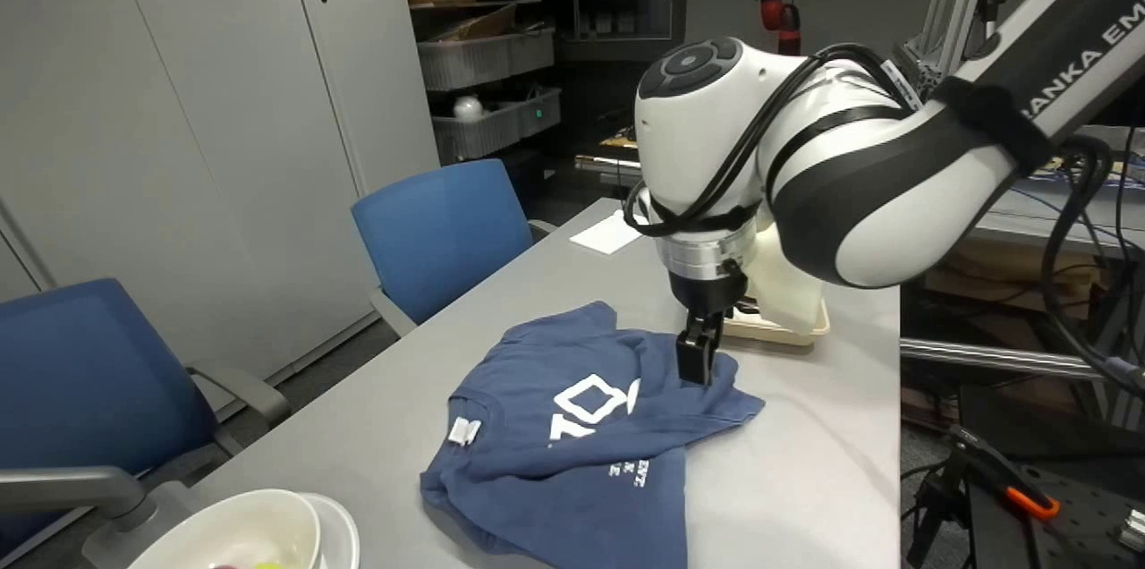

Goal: Fold the t-shirt on the table

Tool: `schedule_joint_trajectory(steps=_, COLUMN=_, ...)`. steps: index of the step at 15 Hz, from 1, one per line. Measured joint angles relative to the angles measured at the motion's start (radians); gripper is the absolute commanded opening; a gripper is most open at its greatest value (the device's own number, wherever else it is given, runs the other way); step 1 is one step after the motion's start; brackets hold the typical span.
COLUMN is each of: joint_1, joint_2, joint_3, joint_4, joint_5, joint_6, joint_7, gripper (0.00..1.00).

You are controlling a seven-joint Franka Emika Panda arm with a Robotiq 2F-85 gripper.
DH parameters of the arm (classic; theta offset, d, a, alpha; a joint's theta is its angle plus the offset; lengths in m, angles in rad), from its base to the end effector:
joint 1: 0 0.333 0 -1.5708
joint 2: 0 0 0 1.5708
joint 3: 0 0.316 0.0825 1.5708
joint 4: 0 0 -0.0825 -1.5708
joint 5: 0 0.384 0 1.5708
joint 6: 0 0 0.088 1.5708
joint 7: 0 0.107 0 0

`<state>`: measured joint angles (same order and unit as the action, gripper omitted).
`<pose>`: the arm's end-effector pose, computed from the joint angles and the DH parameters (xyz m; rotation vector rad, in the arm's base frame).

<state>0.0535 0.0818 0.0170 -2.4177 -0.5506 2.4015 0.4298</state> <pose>0.4811 0.0303 0.2686 2.7803 0.0970 -0.0079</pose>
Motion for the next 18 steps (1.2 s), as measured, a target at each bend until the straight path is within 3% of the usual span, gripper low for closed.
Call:
schedule_joint_trajectory(steps=8, joint_1=-0.014, joint_2=0.018, joint_3=-0.006, joint_4=-0.001, joint_5=0.155, joint_6=-0.003, joint_7=-0.355, gripper=1.00)
schedule_joint_trajectory(steps=18, joint_1=-0.014, joint_2=0.018, joint_3=-0.017, joint_4=0.001, joint_5=0.126, joint_6=-0.006, joint_7=-0.337, gripper=1.00)
